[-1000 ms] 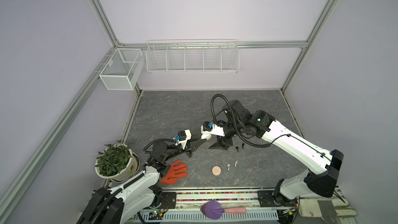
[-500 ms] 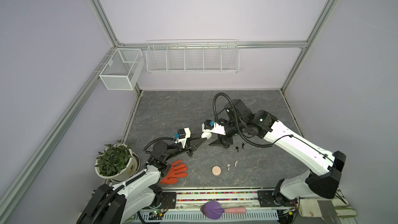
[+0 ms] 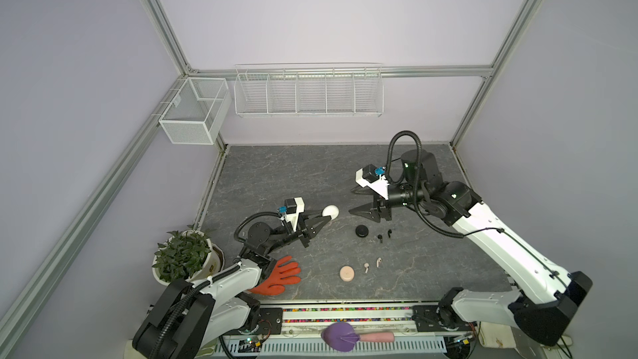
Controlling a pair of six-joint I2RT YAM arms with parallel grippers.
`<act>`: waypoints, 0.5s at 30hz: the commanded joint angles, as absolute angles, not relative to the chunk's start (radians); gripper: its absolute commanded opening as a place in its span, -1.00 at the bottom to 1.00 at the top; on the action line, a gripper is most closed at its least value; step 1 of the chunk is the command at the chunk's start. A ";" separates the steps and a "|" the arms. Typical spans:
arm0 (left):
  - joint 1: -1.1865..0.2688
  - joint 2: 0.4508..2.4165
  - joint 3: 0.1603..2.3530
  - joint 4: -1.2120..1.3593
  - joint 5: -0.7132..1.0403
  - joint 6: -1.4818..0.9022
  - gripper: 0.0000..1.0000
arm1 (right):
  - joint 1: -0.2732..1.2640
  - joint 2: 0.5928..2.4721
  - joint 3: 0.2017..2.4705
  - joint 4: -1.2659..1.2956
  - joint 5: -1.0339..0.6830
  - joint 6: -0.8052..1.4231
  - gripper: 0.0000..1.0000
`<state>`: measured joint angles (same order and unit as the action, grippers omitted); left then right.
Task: Insert the wireless bluetooth earbuds into the charging case
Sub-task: 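Push the white case lid shut with the right gripper toward the left gripper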
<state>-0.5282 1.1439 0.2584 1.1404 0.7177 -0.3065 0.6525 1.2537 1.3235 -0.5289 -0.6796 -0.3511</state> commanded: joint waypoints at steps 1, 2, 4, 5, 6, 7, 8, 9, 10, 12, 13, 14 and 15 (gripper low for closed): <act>-0.519 1.173 0.307 1.181 0.744 -0.348 -1.00 | 0.622 1.231 1.246 -0.327 -0.775 -0.131 0.33; -0.517 1.185 0.316 1.193 0.745 -0.365 -1.00 | 0.618 1.235 1.235 -0.302 -0.776 -0.090 0.33; -0.510 1.218 0.337 1.235 0.762 -0.408 -1.00 | 0.616 1.238 1.213 -0.254 -0.779 -0.030 0.33; -0.505 1.240 0.346 1.270 0.772 -0.442 -1.00 | 0.617 1.238 1.195 -0.214 -0.769 0.014 0.33; -0.499 1.268 0.356 1.315 0.779 -0.480 -1.00 | 0.616 1.239 1.178 -0.173 -0.755 0.065 0.34; -0.494 1.295 0.363 1.361 0.790 -0.513 -1.00 | 0.615 1.241 1.169 -0.150 -0.749 0.092 0.36; -0.487 1.327 0.371 1.414 0.801 -0.551 -1.00 | 0.616 1.243 1.158 -0.130 -0.736 0.128 0.37; -0.485 1.347 0.389 1.416 0.807 -0.580 -1.00 | 0.616 1.247 1.153 -0.123 -0.728 0.155 0.37; -0.485 1.364 0.410 1.417 0.830 -0.595 -1.00 | 0.614 1.250 1.145 -0.114 -0.727 0.172 0.36; -0.485 1.382 0.439 1.416 0.869 -0.615 -1.00 | 0.615 1.258 1.133 -0.086 -0.726 0.211 0.29; -0.485 1.385 0.446 1.416 0.878 -0.617 -1.00 | 0.613 1.263 1.137 -0.090 -0.735 0.213 0.26; -0.485 1.388 0.449 1.416 0.880 -0.619 -1.00 | 0.613 1.267 1.142 -0.096 -0.746 0.208 0.24; -0.485 1.391 0.453 1.416 0.879 -0.618 -1.00 | 0.611 1.274 1.148 -0.105 -0.750 0.198 0.22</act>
